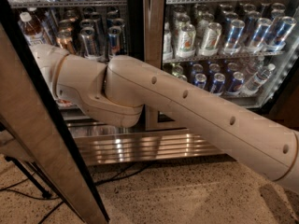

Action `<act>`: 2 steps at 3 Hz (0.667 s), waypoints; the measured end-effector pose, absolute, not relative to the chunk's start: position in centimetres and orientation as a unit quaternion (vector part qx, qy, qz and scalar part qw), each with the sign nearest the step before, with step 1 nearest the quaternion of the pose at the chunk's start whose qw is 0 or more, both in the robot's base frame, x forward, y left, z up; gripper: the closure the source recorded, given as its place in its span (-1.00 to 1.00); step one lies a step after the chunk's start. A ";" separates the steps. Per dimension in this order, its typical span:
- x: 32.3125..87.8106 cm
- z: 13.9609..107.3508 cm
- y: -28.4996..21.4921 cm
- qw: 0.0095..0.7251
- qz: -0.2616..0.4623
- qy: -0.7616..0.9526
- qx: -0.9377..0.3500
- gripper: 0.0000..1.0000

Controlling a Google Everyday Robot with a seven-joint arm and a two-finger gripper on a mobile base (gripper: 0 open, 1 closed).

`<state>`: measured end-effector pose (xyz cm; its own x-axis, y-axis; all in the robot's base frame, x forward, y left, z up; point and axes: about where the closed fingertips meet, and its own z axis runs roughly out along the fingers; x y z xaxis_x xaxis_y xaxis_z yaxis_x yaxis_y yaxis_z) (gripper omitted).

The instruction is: Open left fridge door

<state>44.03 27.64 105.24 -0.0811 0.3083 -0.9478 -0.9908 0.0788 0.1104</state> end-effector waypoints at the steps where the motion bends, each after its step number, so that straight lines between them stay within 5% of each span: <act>1: 43.4 105.7 30.3 0.559 0.579 0.462 -0.372 1.00; 2: 42.7 105.9 33.9 0.525 0.598 0.478 -0.372 1.00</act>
Offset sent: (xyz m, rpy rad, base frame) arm -0.0209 0.1125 0.0057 -0.0680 0.1780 0.1484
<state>42.67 33.94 105.94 -0.1711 0.2728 -0.9467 -0.9836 0.0083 0.1802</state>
